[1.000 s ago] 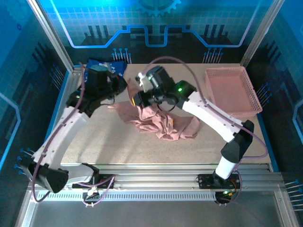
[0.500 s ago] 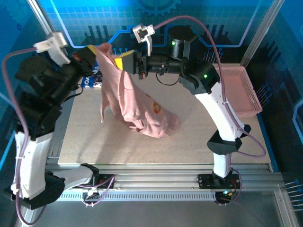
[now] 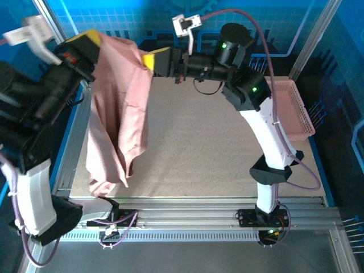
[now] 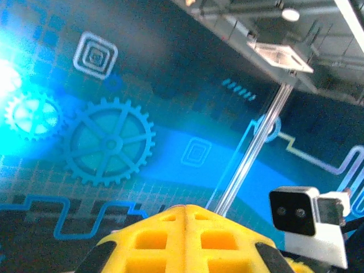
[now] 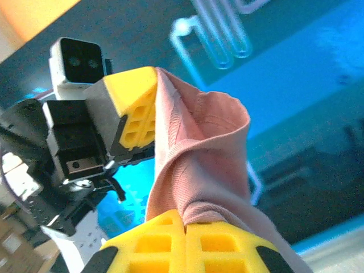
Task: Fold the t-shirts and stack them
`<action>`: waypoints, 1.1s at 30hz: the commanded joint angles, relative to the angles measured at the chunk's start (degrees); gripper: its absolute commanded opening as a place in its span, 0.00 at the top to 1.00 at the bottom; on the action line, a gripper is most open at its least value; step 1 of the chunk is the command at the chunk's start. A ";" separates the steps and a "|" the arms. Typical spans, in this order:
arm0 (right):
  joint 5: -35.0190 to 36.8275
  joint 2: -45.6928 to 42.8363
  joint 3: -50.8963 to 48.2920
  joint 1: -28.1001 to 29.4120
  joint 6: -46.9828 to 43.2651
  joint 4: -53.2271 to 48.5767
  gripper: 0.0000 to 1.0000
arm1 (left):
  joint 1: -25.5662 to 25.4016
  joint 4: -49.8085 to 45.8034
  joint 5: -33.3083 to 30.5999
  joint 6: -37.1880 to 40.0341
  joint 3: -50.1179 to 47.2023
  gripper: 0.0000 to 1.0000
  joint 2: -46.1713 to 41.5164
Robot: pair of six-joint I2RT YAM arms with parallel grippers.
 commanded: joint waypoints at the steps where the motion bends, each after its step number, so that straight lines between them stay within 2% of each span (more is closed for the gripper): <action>1: 3.97 -6.95 -8.95 -5.91 0.71 -4.15 1.00 | 0.20 0.88 3.43 1.41 -2.06 1.00 6.37; 8: 4.00 -20.58 -42.74 -22.20 3.33 -2.22 1.00 | -0.82 6.35 7.38 2.47 -10.90 1.00 17.08; 12: 2.35 -24.11 -57.17 -30.95 2.95 0.91 1.00 | -3.57 6.26 8.58 4.19 -7.93 1.00 26.94; 15: 2.39 -24.45 -62.45 -35.99 0.74 0.29 1.00 | -5.26 5.61 11.14 4.50 -2.90 1.00 34.52; 16: 3.18 -24.22 -63.12 -37.19 -0.93 -0.69 1.00 | -5.42 5.32 11.36 3.67 -1.69 0.97 36.51; 18: 3.06 -22.80 -64.65 -39.99 -3.14 -0.78 1.00 | -5.34 3.35 11.43 1.48 0.42 0.66 40.06; 19: 2.47 -21.11 -65.00 -41.38 -3.98 -0.86 1.00 | -5.34 2.11 11.35 0.61 1.04 0.62 41.14; 20: 2.24 -19.06 -64.86 -42.38 -5.26 -0.95 0.91 | -5.29 1.40 11.23 -0.44 0.05 0.58 40.81; 22: 1.93 -14.63 -63.51 -43.49 -8.81 -1.98 0.63 | -5.49 2.68 11.60 -2.61 -6.30 0.43 36.57; 23: 2.28 -12.40 -62.04 -43.83 -10.81 -3.77 0.56 | -5.50 3.47 12.56 -3.90 -11.14 0.40 33.03; 25: 3.73 -10.72 -60.00 -44.41 -14.04 -7.86 0.49 | -6.11 3.21 14.05 -5.63 -21.16 0.36 25.43; 28: 5.42 -15.69 -62.92 -44.63 -18.20 -10.30 0.35 | -8.29 -2.46 13.28 -6.29 -35.72 0.32 13.66; 31: 6.93 -21.42 -65.83 -44.64 -21.91 -15.62 0.30 | -12.63 -4.33 10.64 -6.39 -49.72 0.28 4.78; 33: 3.45 -25.86 -69.67 -44.01 -21.98 -16.31 0.28 | -16.81 -4.66 8.50 -7.07 -55.39 0.28 3.31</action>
